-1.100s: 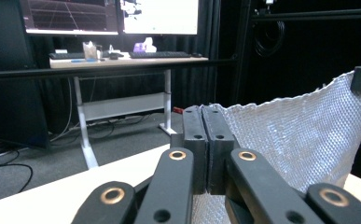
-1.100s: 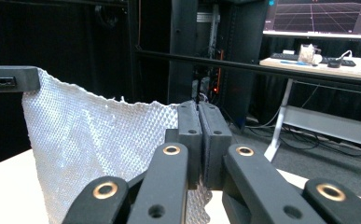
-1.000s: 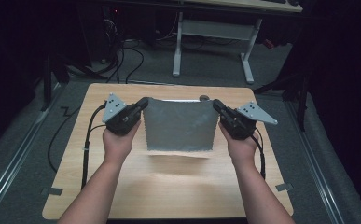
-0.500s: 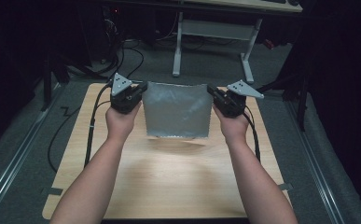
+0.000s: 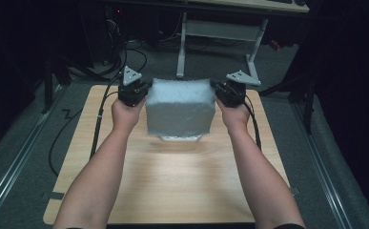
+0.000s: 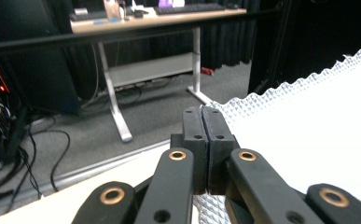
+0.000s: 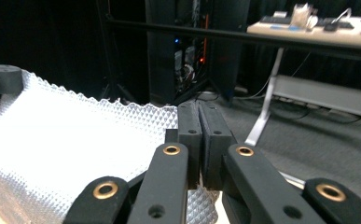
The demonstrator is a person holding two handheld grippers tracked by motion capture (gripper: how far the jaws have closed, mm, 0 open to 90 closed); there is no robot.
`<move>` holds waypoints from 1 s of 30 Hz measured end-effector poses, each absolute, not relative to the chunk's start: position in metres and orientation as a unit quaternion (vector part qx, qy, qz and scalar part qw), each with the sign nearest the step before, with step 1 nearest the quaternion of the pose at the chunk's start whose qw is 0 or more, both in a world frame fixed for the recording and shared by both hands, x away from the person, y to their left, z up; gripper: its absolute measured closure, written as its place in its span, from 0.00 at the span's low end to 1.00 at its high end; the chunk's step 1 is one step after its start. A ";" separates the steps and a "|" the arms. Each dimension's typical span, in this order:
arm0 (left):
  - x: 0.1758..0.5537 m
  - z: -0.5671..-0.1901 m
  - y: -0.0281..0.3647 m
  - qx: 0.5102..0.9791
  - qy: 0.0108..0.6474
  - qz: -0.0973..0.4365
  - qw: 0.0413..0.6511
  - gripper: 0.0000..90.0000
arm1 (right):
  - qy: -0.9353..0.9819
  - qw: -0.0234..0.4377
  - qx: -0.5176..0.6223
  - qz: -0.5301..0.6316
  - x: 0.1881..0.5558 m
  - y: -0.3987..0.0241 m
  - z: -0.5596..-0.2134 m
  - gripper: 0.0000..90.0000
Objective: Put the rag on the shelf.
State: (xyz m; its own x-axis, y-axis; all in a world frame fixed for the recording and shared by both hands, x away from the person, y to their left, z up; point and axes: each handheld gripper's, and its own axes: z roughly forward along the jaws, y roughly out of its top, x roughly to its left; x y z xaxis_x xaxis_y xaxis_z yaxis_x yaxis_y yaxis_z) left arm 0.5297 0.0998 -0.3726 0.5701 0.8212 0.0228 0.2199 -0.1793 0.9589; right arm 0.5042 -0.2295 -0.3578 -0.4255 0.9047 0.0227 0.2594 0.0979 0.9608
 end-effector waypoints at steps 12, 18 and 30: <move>0.535 -0.422 0.109 0.738 0.386 0.216 0.509 1.00 | 0.702 0.278 0.446 0.481 0.516 -0.228 -0.398 0.99; 0.532 -0.438 0.108 0.739 0.388 0.187 0.518 1.00 | 0.699 0.270 0.455 0.480 0.514 -0.231 -0.410 0.99; 0.529 -0.465 0.103 0.749 0.394 0.154 0.510 1.00 | 0.699 0.243 0.481 0.471 0.504 -0.241 -0.448 0.99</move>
